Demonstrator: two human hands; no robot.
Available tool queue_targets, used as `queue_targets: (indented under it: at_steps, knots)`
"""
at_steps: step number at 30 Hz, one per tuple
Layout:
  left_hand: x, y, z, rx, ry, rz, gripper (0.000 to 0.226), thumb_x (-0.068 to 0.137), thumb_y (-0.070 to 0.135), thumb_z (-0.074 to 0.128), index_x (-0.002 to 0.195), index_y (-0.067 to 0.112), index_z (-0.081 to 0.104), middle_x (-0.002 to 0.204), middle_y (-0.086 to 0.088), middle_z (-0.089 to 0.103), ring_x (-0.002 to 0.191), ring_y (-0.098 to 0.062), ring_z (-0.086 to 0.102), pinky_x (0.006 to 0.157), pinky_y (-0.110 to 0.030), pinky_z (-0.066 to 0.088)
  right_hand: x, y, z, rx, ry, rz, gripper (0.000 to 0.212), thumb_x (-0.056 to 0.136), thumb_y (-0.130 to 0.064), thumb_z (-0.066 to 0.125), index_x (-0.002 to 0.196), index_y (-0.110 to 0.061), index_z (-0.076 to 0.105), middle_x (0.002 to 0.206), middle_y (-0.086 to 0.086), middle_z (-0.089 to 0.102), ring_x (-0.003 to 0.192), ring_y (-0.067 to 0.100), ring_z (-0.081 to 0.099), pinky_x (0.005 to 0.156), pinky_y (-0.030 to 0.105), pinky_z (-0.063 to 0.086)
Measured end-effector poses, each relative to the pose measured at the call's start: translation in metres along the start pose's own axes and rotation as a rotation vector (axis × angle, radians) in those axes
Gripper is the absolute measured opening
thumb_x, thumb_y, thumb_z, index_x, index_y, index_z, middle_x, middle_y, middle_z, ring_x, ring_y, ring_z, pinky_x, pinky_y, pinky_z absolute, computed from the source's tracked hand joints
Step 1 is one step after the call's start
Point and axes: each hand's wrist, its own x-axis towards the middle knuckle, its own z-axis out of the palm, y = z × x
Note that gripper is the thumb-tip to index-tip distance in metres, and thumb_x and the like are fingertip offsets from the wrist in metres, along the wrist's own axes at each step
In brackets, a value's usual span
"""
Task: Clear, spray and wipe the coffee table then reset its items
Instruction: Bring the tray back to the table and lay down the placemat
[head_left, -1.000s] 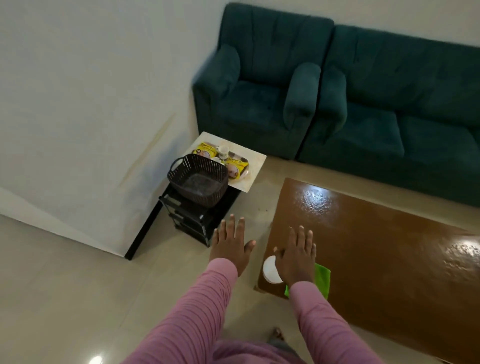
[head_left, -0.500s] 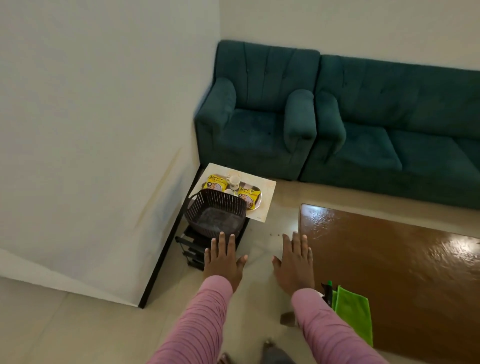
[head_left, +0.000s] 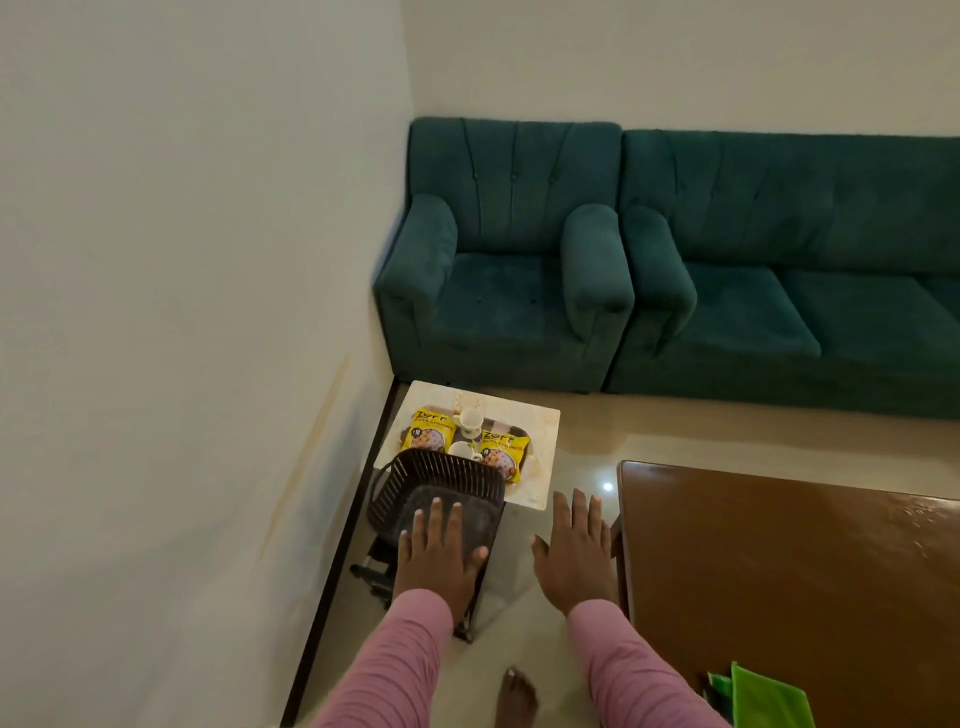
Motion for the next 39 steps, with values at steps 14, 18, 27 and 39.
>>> queue_targets:
  at_steps: [14,18,27,39]
  knots:
    - [0.111,-0.031,-0.056,-0.035,0.013,-0.078,0.069,0.1,0.056,0.022,0.155,0.024,-0.005,0.164,-0.005,-0.008,0.151,-0.03,-0.008,0.123,-0.046,0.002,0.122,-0.057,0.001,0.039,-0.043,-0.034,0.068,0.097,-0.045,0.04,0.153,-0.021,0.009,0.162,0.008,0.001,0.148,0.031,-0.008,0.118,0.043,0.001]
    - [0.143,-0.045,-0.073,-0.029,-0.009,-0.055,0.069,0.1,0.055,0.021,0.155,0.023,-0.004,0.164,-0.006,-0.008,0.151,-0.031,-0.008,0.123,-0.047,0.002,0.148,-0.073,0.007,0.042,-0.035,0.006,0.067,0.098,-0.044,0.041,0.153,-0.02,0.011,0.162,0.008,0.003,0.148,0.031,-0.007,0.118,0.043,0.001]
    - [0.216,-0.104,-0.09,0.039,-0.063,0.063,0.07,0.1,0.056,0.022,0.155,0.023,-0.003,0.165,-0.006,-0.006,0.151,-0.031,-0.005,0.122,-0.048,0.004,0.186,-0.125,0.03,0.03,-0.042,0.175,0.068,0.098,-0.042,0.04,0.153,-0.019,0.007,0.162,0.009,0.001,0.148,0.031,-0.007,0.119,0.043,0.002]
    - [0.332,-0.13,-0.054,0.08,-0.148,0.095,0.07,0.101,0.052,0.026,0.156,0.02,-0.003,0.165,-0.009,-0.001,0.151,-0.033,0.001,0.121,-0.05,0.008,0.284,-0.104,0.099,0.016,-0.142,0.312,0.07,0.095,-0.038,0.048,0.152,-0.015,0.014,0.161,0.011,0.006,0.148,0.034,-0.002,0.118,0.046,0.008]
